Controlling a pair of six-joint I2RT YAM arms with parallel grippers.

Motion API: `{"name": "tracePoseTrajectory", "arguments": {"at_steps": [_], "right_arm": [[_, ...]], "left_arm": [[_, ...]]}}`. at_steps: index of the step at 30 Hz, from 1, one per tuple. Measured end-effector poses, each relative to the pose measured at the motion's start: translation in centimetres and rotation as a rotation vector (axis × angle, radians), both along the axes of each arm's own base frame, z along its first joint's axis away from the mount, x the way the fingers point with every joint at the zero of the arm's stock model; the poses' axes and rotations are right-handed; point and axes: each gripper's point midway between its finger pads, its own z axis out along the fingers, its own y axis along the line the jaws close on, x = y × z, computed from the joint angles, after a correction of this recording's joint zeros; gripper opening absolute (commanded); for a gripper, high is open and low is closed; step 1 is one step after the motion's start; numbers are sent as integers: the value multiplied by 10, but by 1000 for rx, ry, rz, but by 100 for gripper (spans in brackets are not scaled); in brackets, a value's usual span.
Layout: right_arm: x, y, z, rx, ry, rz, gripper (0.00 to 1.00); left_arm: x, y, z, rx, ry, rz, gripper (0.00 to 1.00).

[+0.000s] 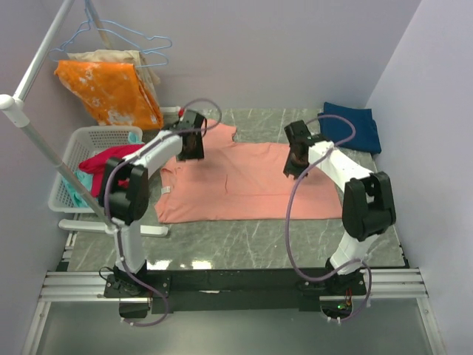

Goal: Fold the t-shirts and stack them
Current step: Fold the tshirt

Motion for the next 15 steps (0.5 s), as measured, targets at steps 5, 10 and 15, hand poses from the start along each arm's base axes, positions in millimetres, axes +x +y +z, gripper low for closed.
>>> {"name": "tracePoseTrajectory", "arguments": {"at_steps": [5,10,15], "right_arm": [[-39,-12,-11,1,28,-34,37],[-56,-18,-21,7,19,-55,37],[-71,-22,-43,8,39,-77,38]], "left_arm": [[-98,6,-22,-58,131,8,55],[-131,9,-18,-108,95,40,56],[-146,3,-34,-148,86,50,69]]}}
